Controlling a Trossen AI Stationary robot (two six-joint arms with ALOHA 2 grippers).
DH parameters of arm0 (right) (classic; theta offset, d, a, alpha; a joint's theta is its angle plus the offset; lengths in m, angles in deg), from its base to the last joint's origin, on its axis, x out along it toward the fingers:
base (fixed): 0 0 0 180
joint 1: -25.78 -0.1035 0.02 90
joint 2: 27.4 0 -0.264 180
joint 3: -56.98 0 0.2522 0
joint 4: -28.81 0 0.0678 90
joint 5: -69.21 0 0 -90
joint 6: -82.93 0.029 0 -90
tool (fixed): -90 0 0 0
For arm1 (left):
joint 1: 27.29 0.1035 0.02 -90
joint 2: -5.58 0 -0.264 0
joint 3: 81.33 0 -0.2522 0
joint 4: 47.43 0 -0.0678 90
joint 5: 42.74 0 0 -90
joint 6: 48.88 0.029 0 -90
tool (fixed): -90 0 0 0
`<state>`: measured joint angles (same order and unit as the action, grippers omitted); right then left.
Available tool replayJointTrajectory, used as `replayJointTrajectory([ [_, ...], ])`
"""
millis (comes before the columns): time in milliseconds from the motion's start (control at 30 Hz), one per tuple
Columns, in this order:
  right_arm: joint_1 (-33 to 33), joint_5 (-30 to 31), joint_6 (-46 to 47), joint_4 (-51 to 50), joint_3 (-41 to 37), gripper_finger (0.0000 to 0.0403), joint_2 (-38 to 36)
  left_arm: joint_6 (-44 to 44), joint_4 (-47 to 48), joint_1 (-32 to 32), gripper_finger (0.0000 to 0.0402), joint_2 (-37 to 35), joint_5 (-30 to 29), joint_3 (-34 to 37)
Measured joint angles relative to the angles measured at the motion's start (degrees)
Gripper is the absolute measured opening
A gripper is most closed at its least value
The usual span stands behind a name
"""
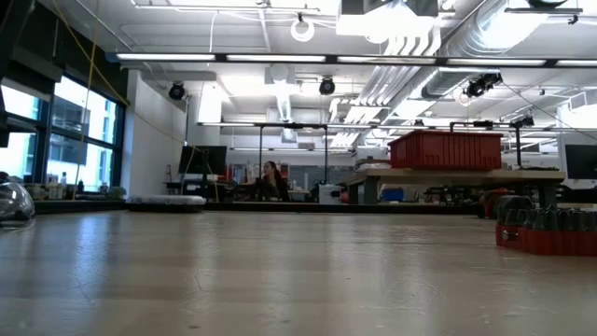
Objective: Coil cords
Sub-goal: Coil the black wire into the spool
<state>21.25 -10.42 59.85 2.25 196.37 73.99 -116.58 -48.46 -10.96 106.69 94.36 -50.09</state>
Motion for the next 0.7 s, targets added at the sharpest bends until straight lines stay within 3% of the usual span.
replayJointTrajectory([
  [467, 0.0, 1.5, -5.9, 1.1, 0.0, 0.0115, 1.3, 0.0, 1.4, -0.3, 0.0003, 0.3, 0.0, 0.0],
  [700, -0.4, 1.5, -5.7, 1.8, 0.0, 0.0072, 1.3, 0.4, 1.3, -0.2, 0.0003, 0.3, 0.3, 0.0],
])
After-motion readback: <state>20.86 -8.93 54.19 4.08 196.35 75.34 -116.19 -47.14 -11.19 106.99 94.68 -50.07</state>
